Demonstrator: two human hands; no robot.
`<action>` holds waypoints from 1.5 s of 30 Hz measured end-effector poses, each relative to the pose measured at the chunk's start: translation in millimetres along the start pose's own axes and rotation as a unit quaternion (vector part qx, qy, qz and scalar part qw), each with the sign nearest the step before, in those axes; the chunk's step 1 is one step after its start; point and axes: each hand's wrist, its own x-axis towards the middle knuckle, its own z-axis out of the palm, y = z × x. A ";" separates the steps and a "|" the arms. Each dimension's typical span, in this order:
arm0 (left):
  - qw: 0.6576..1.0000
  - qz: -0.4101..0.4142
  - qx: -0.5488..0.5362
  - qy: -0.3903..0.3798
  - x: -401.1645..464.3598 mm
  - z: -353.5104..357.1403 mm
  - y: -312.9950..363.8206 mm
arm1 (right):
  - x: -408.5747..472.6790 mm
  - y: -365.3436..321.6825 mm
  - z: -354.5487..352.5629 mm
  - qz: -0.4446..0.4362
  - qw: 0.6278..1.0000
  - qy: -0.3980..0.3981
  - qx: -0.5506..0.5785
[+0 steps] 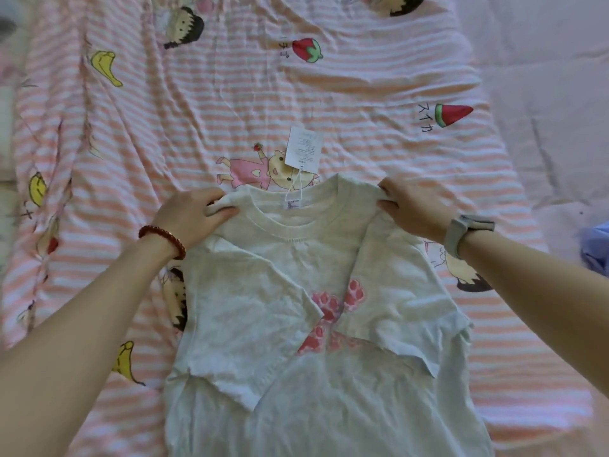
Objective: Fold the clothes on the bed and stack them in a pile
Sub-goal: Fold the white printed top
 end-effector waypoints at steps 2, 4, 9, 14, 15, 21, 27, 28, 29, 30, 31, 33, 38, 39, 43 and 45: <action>0.997 0.050 0.024 0.049 -21.9 -1.1 6.1 | -20.8 4.2 1.7 -0.038 0.998 0.039 -0.030; 0.993 0.081 0.041 0.081 -47.6 -1.1 10.1 | -47.9 4.8 0.9 -0.080 0.992 0.080 -0.051; 0.978 0.161 0.055 0.120 -125.9 6.2 25.0 | -127.8 -3.3 3.1 -0.139 0.978 0.139 -0.076; 0.968 0.222 0.058 0.098 -226.6 39.0 35.9 | -214.7 -2.8 30.0 -0.193 0.969 0.133 -0.079; 0.968 0.227 0.059 0.087 -247.3 46.5 36.7 | -233.0 -0.8 37.6 -0.207 0.968 0.113 -0.083; 0.980 0.197 0.000 0.010 -346.9 89.8 31.1 | -328.3 7.7 82.0 -0.200 0.970 0.005 -0.136; 0.941 -0.007 0.157 -0.299 -397.3 122.5 17.7 | -377.2 18.0 118.6 -0.097 0.948 -0.238 -0.190; 0.927 -0.038 0.165 -0.336 -397.7 124.6 17.0 | -379.6 19.1 122.7 -0.073 0.943 -0.259 -0.193; 0.926 -0.049 0.155 -0.340 -395.5 125.7 18.3 | -379.1 18.2 125.7 -0.055 0.943 -0.269 -0.190; 0.937 -0.048 0.135 -0.319 -391.1 125.4 21.6 | -376.9 15.8 128.1 -0.045 0.945 -0.267 -0.183; 0.953 -0.031 0.119 -0.276 -382.5 122.7 26.7 | -372.0 11.6 128.4 -0.044 0.951 -0.253 -0.171; 0.980 0.027 0.115 -0.160 -362.4 118.4 37.1 | -357.4 -0.5 123.3 -0.064 0.968 -0.201 -0.140; 0.975 0.066 0.186 -0.102 -300.5 117.6 56.5 | -307.1 -21.8 114.9 -0.112 0.983 -0.058 -0.134; 0.973 0.049 0.203 -0.103 -288.2 119.9 56.8 | -295.4 -22.0 114.6 -0.113 0.982 -0.057 -0.139; 0.959 0.096 0.250 -0.097 -246.1 135.1 64.4 | -255.8 -16.9 120.8 -0.105 0.976 -0.077 -0.174; 0.940 0.129 0.296 -0.110 -233.8 149.4 64.7 | -242.9 -11.6 129.9 -0.100 0.971 -0.103 -0.189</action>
